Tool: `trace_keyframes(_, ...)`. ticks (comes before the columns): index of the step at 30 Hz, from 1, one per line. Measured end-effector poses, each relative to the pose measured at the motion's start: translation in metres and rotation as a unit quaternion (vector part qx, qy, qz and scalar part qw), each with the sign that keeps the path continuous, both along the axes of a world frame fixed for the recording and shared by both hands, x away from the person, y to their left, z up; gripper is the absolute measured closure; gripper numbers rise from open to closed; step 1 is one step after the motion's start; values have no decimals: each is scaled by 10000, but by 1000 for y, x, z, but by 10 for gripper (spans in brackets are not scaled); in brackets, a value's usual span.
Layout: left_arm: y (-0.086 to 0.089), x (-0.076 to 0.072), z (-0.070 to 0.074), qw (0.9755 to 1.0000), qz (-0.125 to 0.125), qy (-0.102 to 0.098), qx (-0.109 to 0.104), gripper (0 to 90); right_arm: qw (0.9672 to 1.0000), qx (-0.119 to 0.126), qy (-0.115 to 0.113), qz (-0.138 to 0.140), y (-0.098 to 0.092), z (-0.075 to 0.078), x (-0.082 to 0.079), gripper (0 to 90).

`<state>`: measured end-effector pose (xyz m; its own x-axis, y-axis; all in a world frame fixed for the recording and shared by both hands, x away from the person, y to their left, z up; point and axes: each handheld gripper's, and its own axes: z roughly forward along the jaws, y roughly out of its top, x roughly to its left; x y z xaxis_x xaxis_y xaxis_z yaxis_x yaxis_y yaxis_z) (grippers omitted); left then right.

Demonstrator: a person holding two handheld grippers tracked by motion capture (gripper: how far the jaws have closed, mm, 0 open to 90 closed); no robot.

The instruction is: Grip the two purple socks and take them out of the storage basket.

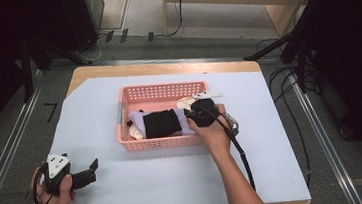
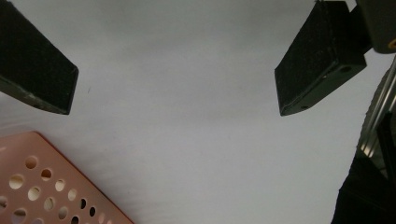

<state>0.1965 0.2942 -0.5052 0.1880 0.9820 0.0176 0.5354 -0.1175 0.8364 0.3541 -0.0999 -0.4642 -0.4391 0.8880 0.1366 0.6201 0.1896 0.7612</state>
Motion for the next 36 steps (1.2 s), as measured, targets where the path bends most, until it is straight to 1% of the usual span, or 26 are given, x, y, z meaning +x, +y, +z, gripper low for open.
trace_keyframes(1,0,0,0,10000,4,-8,-5,4,9999,-93,115,-26,2,0,3,693)
trace_keyframes(4,0,0,0,10000,0,-2,0,4,9989,-135,431,-95,6,1,9,680)
trace_keyframes(5,0,0,0,10000,1,5,-5,4,9984,-196,511,-119,7,1,11,673)
trace_keyframes(7,0,0,0,10000,-5,16,23,4,9975,-283,629,-126,9,1,13,648)
trace_keyframes(9,0,0,0,10000,-10,17,21,4,9969,-288,727,-125,10,2,16,617)
trace_keyframes(11,0,0,0,10000,-18,17,23,4,9960,-380,802,-137,11,3,18,595)
trace_keyframes(12,0,0,0,10000,-18,17,23,7,9960,-380,802,-137,11,3,18,595)
trace_keyframes(13,-1,0,0,10000,52,-5,38,29,9943,-582,884,-104,13,3,22,580)
trace_keyframes(15,-1,0,0,10000,69,-14,40,51,9914,-833,1006,-45,16,2,26,570)
trace_keyframes(16,-1,0,0,10000,75,-13,42,51,9893,-941,1109,-68,19,2,27,567)
trace_keyframes(17,-1,0,0,10000,73,-8,40,51,9876,-1049,1164,-40,20,2,29,566)
trace_keyframes(19,-1,0,0,10000,74,-8,42,51,9840,-1181,1335,11,23,1,33,562)
trace_keyframes(20,-1,0,0,10000,75,-8,43,51,9818,-1243,1437,-16,25,1,36,561)
trace_keyframes(21,-1,0,0,10000,75,-8,44,51,9807,-1295,1465,12,25,1,38,560)
trace_keyframes(22,-1,0,0,10000,78,-5,44,51,9793,-1350,1505,-30,26,1,39,559)
trace_keyframes(24,-1,0,0,10000,73,-5,46,51,9776,-1481,1497,-55,28,1,41,547)
trace_keyframes(26,-1,0,0,10000,73,-6,43,51,9746,-1641,1525,-24,30,1,43,532)
trace_keyframes(28,-1,0,0,10000,76,-8,38,51,9703,-1809,1608,-16,32,-1,45,537)
trace_keyframes(30,-1,0,0,10000,78,-13,29,51,9669,-1929,1670,1,34,-3,46,540)
trace_keyframes(31,-1,0,0,10000,74,-9,35,51,9648,-1947,1765,59,34,-4,47,555)
trace_keyframes(33,-1,0,0,10000,81,-8,13,51,9610,-1869,2023,243,34,-7,49,646)
trace_keyframes(34,-1,0,0,10000,79,-6,9,51,9602,-1822,2094,310,33,-8,50,687)
trace_keyframes(35,-1,0,0,10000,72,-11,2,51,9604,-1793,2107,332,33,-8,49,739)
trace_keyframes(36,0,0,0,10000,67,-9,-9,51,9629,-1690,2072,364,32,-7,48,797)
